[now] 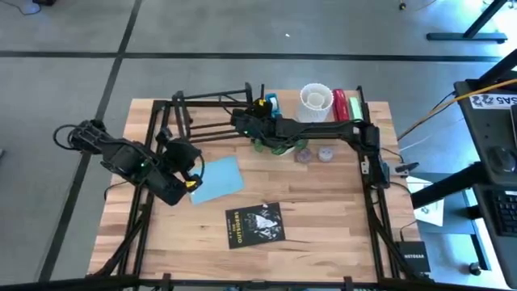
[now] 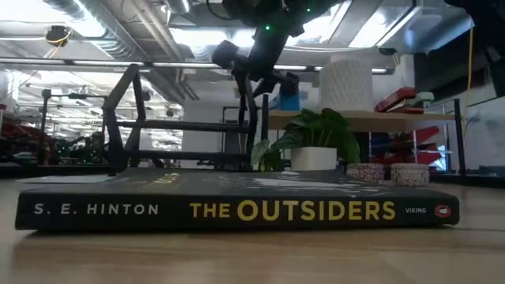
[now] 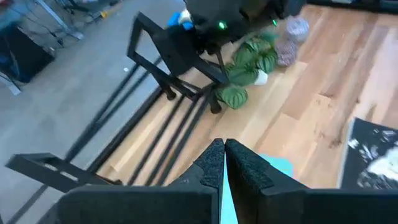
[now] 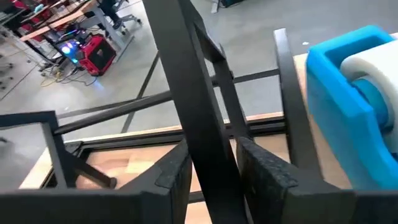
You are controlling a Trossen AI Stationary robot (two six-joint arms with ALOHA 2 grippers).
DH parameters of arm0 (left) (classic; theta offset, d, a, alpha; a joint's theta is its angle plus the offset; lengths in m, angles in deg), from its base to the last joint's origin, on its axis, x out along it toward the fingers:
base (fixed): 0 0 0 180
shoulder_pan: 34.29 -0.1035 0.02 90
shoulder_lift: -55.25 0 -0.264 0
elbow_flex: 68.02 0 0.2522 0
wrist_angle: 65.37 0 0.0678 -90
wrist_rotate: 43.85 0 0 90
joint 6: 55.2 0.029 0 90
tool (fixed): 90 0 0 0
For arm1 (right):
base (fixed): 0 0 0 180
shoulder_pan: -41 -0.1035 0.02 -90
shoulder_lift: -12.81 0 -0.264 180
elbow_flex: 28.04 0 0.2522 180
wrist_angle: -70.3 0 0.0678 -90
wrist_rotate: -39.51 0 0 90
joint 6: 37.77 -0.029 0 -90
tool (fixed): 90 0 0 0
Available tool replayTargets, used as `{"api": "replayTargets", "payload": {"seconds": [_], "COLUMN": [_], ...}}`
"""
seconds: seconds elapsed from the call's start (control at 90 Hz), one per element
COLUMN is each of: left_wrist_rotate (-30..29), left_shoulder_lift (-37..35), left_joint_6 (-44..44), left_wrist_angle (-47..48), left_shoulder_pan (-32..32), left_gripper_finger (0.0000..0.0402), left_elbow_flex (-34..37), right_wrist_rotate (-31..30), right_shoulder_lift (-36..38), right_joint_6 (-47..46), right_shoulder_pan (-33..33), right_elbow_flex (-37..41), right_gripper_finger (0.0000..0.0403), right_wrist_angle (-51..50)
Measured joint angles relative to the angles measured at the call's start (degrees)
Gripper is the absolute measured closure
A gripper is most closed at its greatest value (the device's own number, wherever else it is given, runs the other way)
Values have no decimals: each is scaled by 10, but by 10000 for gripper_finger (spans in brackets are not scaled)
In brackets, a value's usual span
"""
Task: Stock shelves
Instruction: Move the bookshelf from the middle left to the top left of the table, then put the black book on the bookshelf
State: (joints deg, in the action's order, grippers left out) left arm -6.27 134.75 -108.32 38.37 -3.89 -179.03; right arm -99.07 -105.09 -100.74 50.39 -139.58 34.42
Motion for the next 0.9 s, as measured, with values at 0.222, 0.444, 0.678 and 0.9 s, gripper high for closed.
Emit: {"api": "replayTargets", "payload": {"seconds": [0.222,0.444,0.678,0.9], "left_wrist_rotate": [4,-26,-52,-37], "left_shoulder_lift": [-12,-16,-16,-16], "left_joint_6": [-56,-135,-173,-57], "left_wrist_angle": [0,-7,-62,-191], "left_shoulder_pan": [-3,-17,-68,-171], "left_gripper_finger": [368,331,360,399], "left_elbow_flex": [71,208,348,441], "right_wrist_rotate": [51,69,65,96], "right_shoulder_lift": [0,18,93,185], "right_joint_6": [79,181,350,451], "right_shoulder_pan": [0,-3,-23,-80], "right_elbow_flex": [1,-1,-2,-3], "right_gripper_finger": [232,142,116,127], "right_wrist_angle": [28,32,14,-28]}}
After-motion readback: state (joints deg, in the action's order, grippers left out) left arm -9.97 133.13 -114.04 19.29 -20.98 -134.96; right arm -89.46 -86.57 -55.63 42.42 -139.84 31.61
